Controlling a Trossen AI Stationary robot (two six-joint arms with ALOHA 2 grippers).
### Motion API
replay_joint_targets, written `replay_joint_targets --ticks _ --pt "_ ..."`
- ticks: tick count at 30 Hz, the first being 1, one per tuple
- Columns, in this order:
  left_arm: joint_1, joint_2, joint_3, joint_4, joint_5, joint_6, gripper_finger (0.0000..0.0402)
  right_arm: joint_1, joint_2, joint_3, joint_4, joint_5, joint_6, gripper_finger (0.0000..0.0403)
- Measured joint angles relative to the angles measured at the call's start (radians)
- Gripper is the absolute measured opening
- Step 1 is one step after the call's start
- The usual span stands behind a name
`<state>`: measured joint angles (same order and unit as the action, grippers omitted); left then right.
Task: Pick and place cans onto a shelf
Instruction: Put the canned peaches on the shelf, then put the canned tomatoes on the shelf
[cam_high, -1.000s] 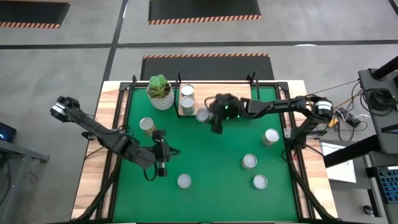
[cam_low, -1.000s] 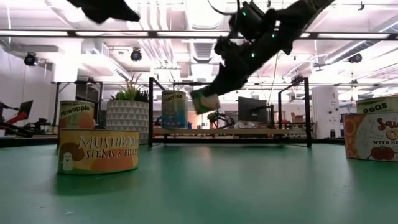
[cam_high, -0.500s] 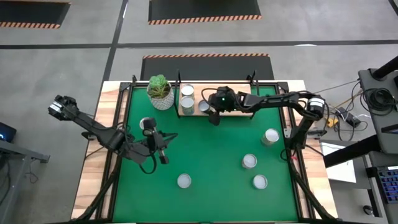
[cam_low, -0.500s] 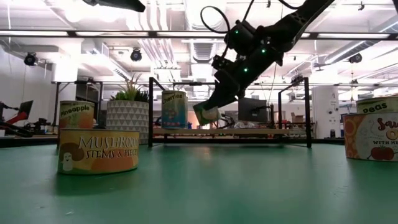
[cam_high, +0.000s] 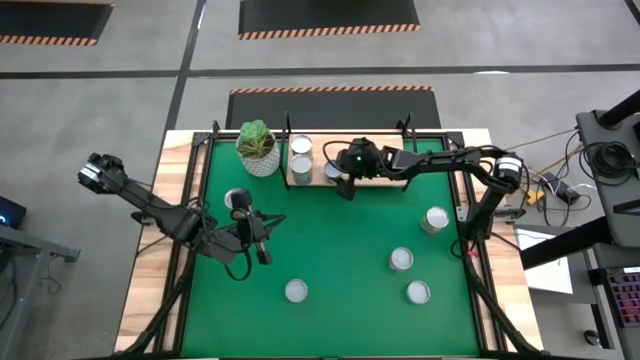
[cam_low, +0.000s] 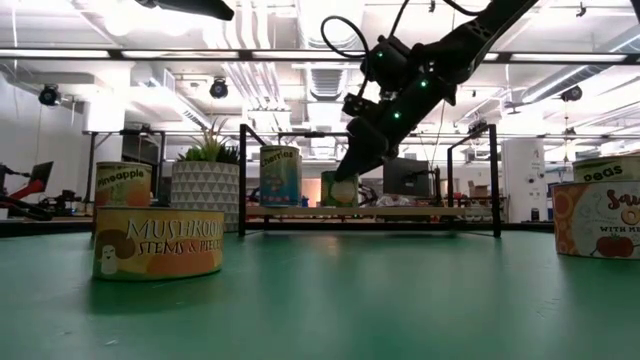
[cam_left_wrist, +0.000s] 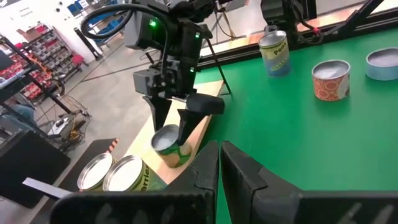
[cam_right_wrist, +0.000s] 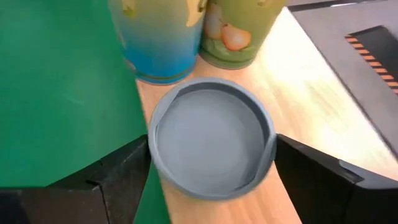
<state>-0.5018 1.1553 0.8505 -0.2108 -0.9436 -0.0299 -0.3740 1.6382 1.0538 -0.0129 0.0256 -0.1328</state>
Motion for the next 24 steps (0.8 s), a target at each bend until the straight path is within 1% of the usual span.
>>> replay_joint_targets --ticks 7,11,15,19,24 --pt "0.0 0.0 0.001 0.0 0.001 0.0 0.0 0.0 -0.013 0.0 -0.038 0.003 -0.01 0.032" --pt "0.0 0.0 0.001 0.001 0.002 -0.004 0.0 0.001 -0.068 0.0 -0.096 0.003 0.003 0.0312" --pt "0.0 -0.001 0.002 0.001 0.004 -0.016 0.0 0.018 -0.136 0.017 -0.198 0.0 0.036 0.0305" --pt "0.0 -0.001 0.002 0.001 0.042 -0.026 0.0 0.081 -0.219 0.046 -0.316 -0.007 0.062 0.0298" --pt "0.0 -0.001 0.002 0.001 0.053 -0.032 0.0 0.224 -0.3 0.069 -0.451 -0.01 0.128 0.0291"
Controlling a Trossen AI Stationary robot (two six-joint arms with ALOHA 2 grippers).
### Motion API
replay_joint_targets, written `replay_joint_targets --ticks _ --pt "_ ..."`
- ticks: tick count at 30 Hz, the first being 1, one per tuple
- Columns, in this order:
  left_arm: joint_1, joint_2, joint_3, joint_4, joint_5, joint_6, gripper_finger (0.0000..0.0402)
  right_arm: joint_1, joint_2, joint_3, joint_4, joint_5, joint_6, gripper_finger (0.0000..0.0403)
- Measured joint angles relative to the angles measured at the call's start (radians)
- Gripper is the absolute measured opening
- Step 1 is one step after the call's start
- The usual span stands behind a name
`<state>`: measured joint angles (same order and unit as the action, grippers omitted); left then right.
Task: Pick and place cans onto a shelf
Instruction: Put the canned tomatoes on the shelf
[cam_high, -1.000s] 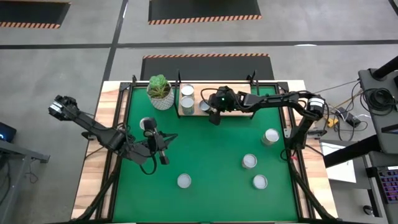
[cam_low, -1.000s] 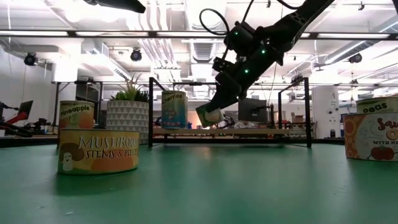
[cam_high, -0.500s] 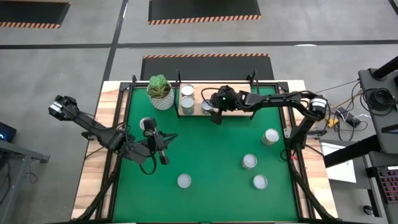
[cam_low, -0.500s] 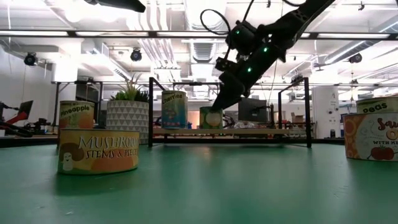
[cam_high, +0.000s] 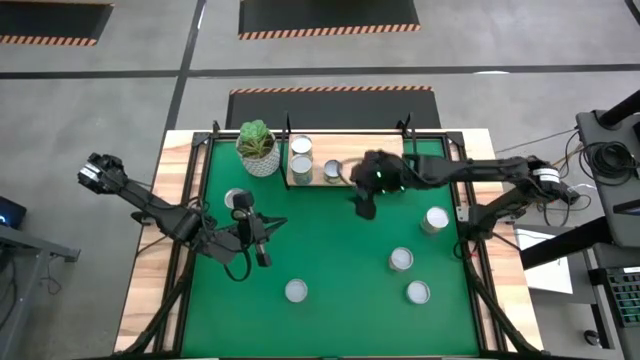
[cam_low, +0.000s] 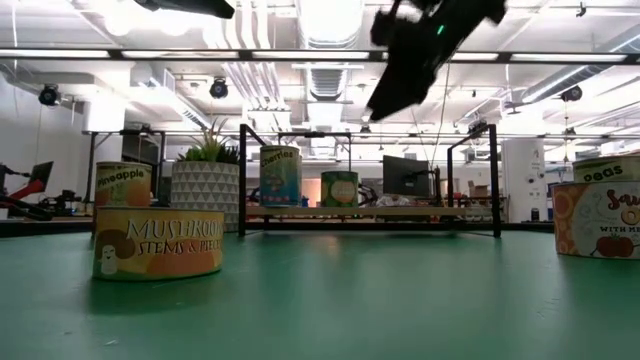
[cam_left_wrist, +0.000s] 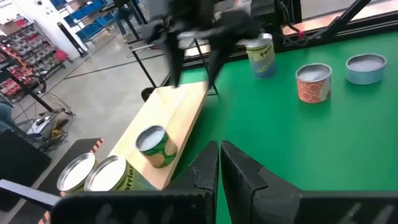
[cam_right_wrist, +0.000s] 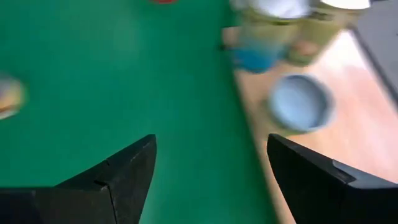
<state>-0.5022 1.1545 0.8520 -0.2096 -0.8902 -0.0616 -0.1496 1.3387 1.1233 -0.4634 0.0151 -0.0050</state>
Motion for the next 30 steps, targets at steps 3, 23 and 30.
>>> replay_joint_targets --ticks 3,23,30 --pt "0.0 0.001 0.0 0.001 0.0 0.0 0.0 0.096 -0.026 0.018 -0.083 0.002 0.088 0.029" --pt "0.0 0.005 0.0 0.001 0.001 0.052 0.0 0.671 0.024 -0.048 -0.604 0.061 0.714 0.03" --pt "0.002 0.005 0.001 0.021 0.0 0.108 0.0 0.681 0.024 -0.055 -0.591 0.099 0.762 0.0341"
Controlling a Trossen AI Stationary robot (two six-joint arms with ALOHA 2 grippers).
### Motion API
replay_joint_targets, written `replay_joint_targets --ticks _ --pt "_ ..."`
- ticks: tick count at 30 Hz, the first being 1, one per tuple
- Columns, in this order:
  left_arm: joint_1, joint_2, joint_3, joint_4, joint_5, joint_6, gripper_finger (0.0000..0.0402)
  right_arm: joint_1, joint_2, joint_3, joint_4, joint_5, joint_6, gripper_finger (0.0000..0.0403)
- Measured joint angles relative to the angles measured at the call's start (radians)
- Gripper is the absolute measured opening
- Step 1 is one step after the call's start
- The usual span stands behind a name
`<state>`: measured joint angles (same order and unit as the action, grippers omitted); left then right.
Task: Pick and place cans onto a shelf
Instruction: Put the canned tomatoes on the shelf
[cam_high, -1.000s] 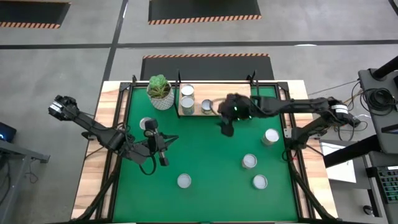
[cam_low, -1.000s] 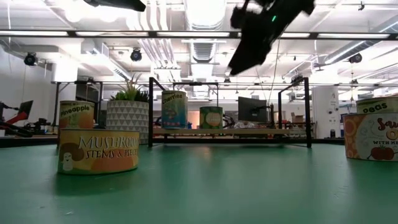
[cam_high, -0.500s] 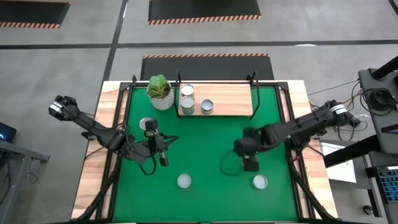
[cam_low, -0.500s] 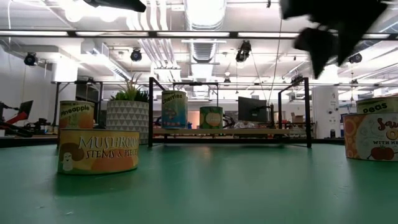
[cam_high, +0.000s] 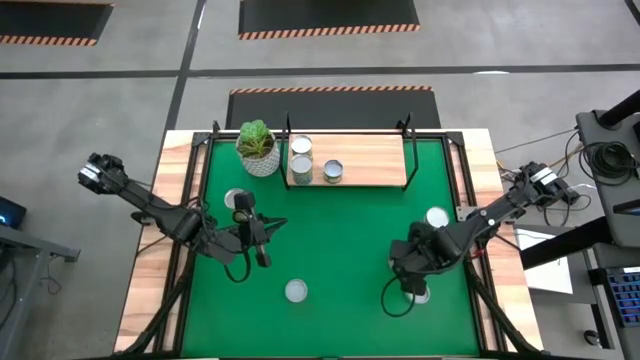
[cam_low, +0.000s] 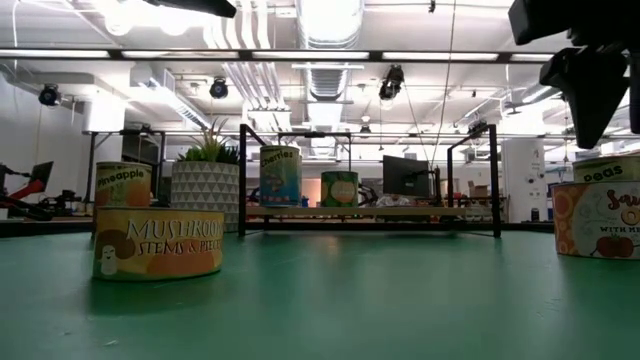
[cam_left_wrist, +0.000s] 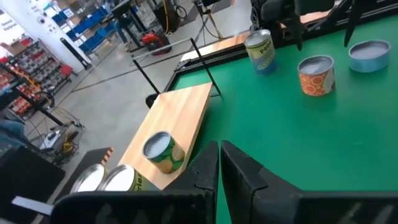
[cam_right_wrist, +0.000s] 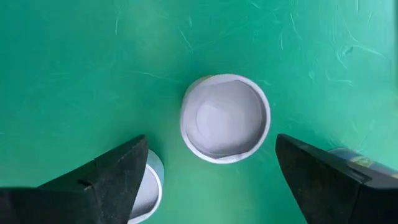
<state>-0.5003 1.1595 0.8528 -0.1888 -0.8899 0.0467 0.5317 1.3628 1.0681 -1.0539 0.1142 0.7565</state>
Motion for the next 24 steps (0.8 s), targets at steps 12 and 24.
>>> replay_joint_targets --ticks 12,24 --pt "0.0 0.0 0.037 -0.001 0.002 0.038 0.0 -0.002 0.0 -0.088 0.103 0.018 -0.049 0.0359" --pt "0.0 0.0 0.037 0.001 0.003 0.042 0.0 -0.041 0.0 -0.164 0.138 0.018 -0.035 0.0359"
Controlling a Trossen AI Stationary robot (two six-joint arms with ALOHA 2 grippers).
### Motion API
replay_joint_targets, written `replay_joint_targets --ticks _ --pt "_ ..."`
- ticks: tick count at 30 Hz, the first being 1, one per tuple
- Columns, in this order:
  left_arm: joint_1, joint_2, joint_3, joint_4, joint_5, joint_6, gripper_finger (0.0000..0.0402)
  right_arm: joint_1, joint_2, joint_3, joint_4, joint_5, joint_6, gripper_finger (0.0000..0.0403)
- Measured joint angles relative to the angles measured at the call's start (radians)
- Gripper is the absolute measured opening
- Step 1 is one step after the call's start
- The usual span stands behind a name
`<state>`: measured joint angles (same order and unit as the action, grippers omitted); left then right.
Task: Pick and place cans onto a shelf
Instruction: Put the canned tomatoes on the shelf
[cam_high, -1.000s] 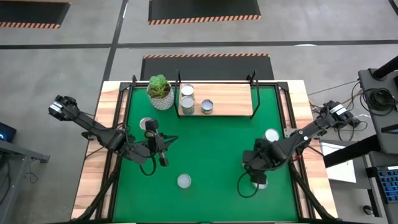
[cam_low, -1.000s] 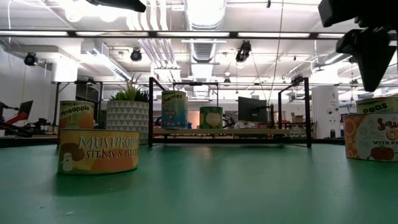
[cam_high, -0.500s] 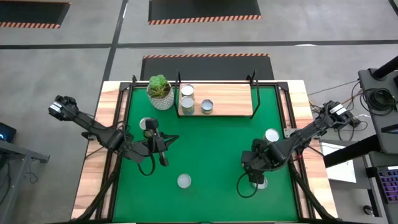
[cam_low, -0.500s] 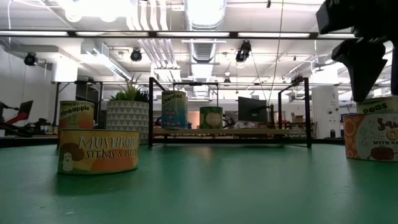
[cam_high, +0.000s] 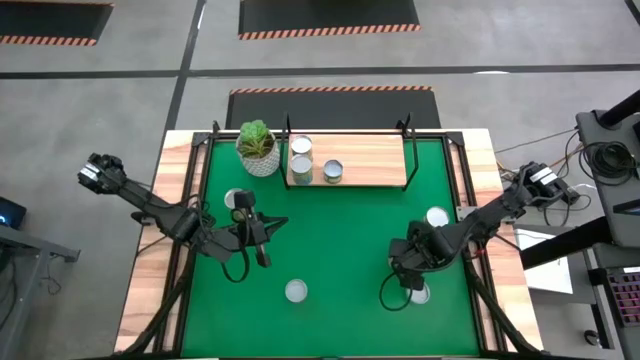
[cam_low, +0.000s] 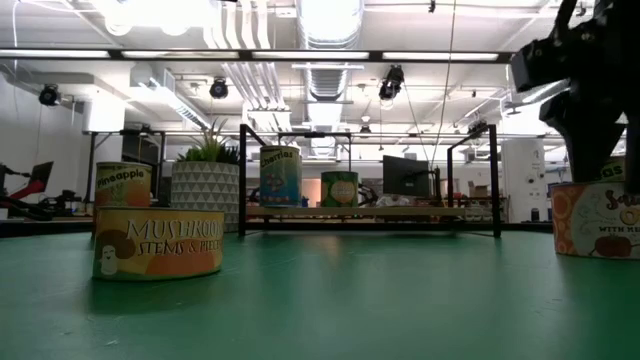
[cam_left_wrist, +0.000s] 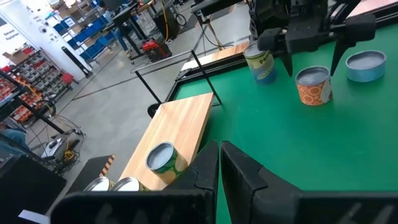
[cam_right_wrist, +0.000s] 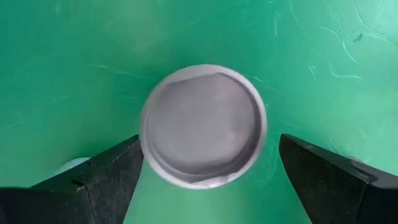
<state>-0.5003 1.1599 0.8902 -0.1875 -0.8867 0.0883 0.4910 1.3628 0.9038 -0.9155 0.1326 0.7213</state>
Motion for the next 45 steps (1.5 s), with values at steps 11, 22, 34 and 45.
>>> replay_joint_targets --ticks 11,22,34,45 --pt "0.0 0.0 0.0 0.001 0.016 -0.009 0.0 -0.013 0.0 -0.047 0.092 -0.023 -0.018 0.032" --pt "0.0 0.0 0.0 0.0 0.016 -0.022 0.0 -0.06 0.0 0.082 -0.013 -0.032 -0.041 0.0291" --pt "0.0 -0.04 -0.001 0.027 0.014 0.089 0.0 -0.338 0.12 0.553 -0.185 -0.027 -0.367 0.0291" --pt "0.001 -0.095 -0.002 -0.036 0.006 0.069 0.0 -0.628 0.422 1.073 -0.348 -0.027 -0.745 0.029"
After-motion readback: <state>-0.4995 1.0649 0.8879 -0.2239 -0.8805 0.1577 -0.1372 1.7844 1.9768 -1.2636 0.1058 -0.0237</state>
